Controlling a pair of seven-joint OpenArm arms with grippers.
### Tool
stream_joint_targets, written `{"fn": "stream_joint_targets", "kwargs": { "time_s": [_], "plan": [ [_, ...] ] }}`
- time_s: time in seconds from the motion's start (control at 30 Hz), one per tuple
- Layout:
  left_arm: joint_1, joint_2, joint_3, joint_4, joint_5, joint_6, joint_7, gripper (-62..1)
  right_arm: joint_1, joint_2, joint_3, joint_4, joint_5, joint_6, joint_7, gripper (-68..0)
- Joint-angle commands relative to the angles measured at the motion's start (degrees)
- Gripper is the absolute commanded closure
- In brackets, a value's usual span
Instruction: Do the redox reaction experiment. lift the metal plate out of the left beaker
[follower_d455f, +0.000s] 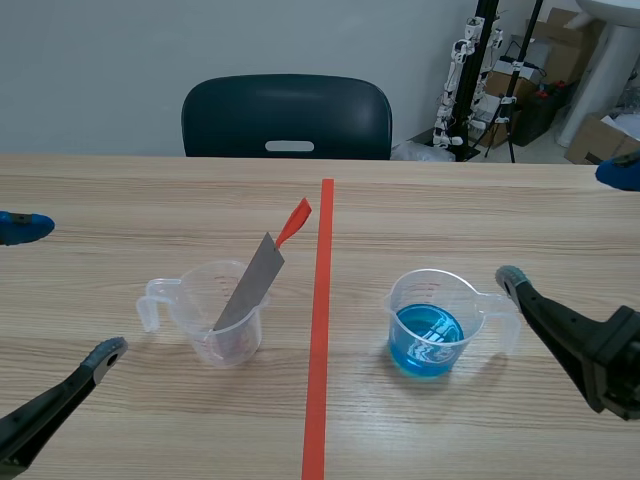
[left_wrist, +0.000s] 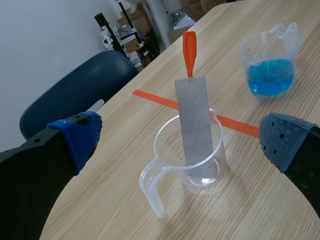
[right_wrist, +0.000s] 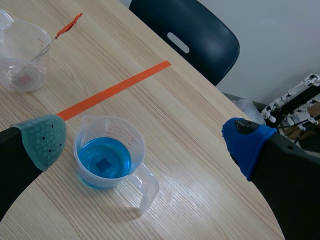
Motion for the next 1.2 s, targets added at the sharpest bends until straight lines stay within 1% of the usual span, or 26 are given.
{"fn": "stream_joint_targets", "kwargs": {
  "time_s": [0.0,0.13,0.43,0.53,0.63,0.77,0.87,1.0,1.1,1.17],
  "plan": [
    [-0.3,0.0,-0.6,1.3,-0.8,0.3,-0.8,-62.3,0.7,0.0,0.9,0.3,0.4,-0.4,0.6,-67.9],
    [-0.3,0.0,-0.6,1.3,-1.2,0.3,-0.9,-62.3,0.7,0.0,0.9,0.3,0.4,-0.4,0.6,-67.9],
    [-0.3,0.0,-0.6,1.3,-1.0,0.3,-0.8,-62.3,0.7,0.0,0.9,0.3,0.4,-0.4,0.6,-67.9],
    [-0.3,0.0,-0.6,1.3,-1.0,0.3,-0.8,-62.3,0.7,0.0,0.9,0.3,1.3,-0.3,0.6,-67.9],
    [-0.3,0.0,-0.6,1.3,-1.0,0.3,-0.7,-62.3,0.7,0.0,0.9,0.3,4.2,0.3,0.7,-67.9],
    [-0.3,0.0,-0.6,1.3,-1.0,0.3,0.7,-62.3,0.7,0.0,0.9,0.3,7.6,3.1,2.0,-67.9],
    [-0.3,0.0,-0.6,1.3,-1.0,0.3,0.9,-62.3,0.9,0.0,0.9,0.3,11.8,4.9,2.4,-67.9],
    [-0.3,0.0,-0.6,1.3,-1.0,0.2,0.9,-62.3,1.2,0.0,0.9,0.3,17.5,5.3,2.3,-67.9],
    [-0.3,0.0,-0.6,1.3,-1.0,0.3,1.6,-62.3,2.7,0.0,0.7,0.2,20.6,7.1,1.5,-67.9],
    [0.2,0.0,-0.6,1.3,-1.0,0.1,2.0,-62.3,4.0,0.0,0.2,0.1,23.1,7.6,0.8,-67.9]
  ]
}}
